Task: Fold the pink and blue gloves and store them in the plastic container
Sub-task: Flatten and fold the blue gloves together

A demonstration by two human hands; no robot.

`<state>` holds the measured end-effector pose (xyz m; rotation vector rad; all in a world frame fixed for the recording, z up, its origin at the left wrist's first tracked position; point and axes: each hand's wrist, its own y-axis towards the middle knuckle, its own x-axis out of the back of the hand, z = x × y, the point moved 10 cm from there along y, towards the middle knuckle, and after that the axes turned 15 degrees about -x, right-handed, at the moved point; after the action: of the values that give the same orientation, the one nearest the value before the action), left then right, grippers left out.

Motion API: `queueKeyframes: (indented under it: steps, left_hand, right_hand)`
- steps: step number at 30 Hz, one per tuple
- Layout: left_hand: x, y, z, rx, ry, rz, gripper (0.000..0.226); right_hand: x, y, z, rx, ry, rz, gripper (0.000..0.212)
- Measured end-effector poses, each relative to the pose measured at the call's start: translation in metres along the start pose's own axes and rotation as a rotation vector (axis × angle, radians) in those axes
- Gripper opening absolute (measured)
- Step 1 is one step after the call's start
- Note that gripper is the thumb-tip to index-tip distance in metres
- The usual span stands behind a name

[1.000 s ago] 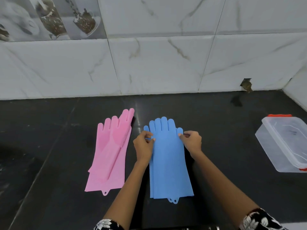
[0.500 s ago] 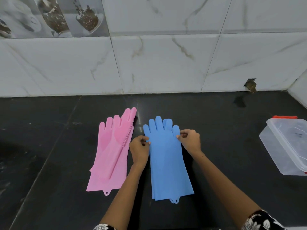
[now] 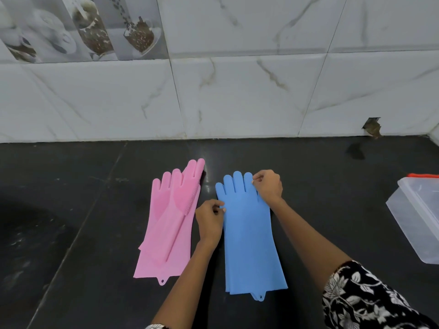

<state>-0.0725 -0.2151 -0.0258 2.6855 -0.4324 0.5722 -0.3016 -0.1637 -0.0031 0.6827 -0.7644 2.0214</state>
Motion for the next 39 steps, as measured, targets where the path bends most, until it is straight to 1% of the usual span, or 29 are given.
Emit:
queueKeyframes:
  steps: [4,7,11,13,15,20,24,29,32,35,39]
  left_hand:
    - [-0.001,0.002,-0.004,-0.044,0.046,0.011,0.017]
    - [-0.003,0.001,-0.007,-0.066,0.063,0.047,0.018]
    - [0.002,-0.011,-0.008,-0.069,0.036,0.077,0.024]
    - [0.008,-0.024,-0.007,-0.056,-0.001,0.073,0.018]
    - [0.013,-0.040,-0.004,-0.024,-0.041,0.083,0.015]
    - [0.014,-0.070,-0.004,0.057,-0.079,0.161,0.016]
    - [0.012,-0.077,-0.009,0.072,-0.048,0.181,0.018]
    - [0.014,-0.072,-0.014,0.047,-0.009,0.168,0.013]
    - [0.017,-0.068,-0.009,0.062,-0.025,0.163,0.012]
    - [0.016,-0.071,0.000,0.094,-0.012,0.185,0.012]
    - [0.013,-0.071,0.003,0.064,0.009,0.192,0.015]
  right_hand:
    - [0.003,-0.004,0.007,0.030,0.067,-0.094,0.014]
    - [0.000,-0.009,-0.002,0.080,0.054,-0.068,0.009]
    - [0.026,-0.029,-0.029,0.129,0.123,-0.085,0.012]
    - [0.039,-0.049,-0.051,0.144,0.123,-0.096,0.010]
    - [0.047,-0.071,-0.070,0.168,0.117,-0.060,0.010]
    - [0.039,-0.110,-0.112,0.094,-0.002,0.110,0.006]
    - [0.033,-0.124,-0.124,0.043,0.011,0.150,0.012]
    - [0.032,-0.127,-0.124,-0.001,0.089,0.209,0.015]
    - [0.031,-0.128,-0.122,-0.009,0.147,0.212,0.015]
    - [0.024,-0.133,-0.128,-0.030,0.153,0.210,0.018]
    - [0.023,-0.136,-0.132,-0.026,0.137,0.164,0.020]
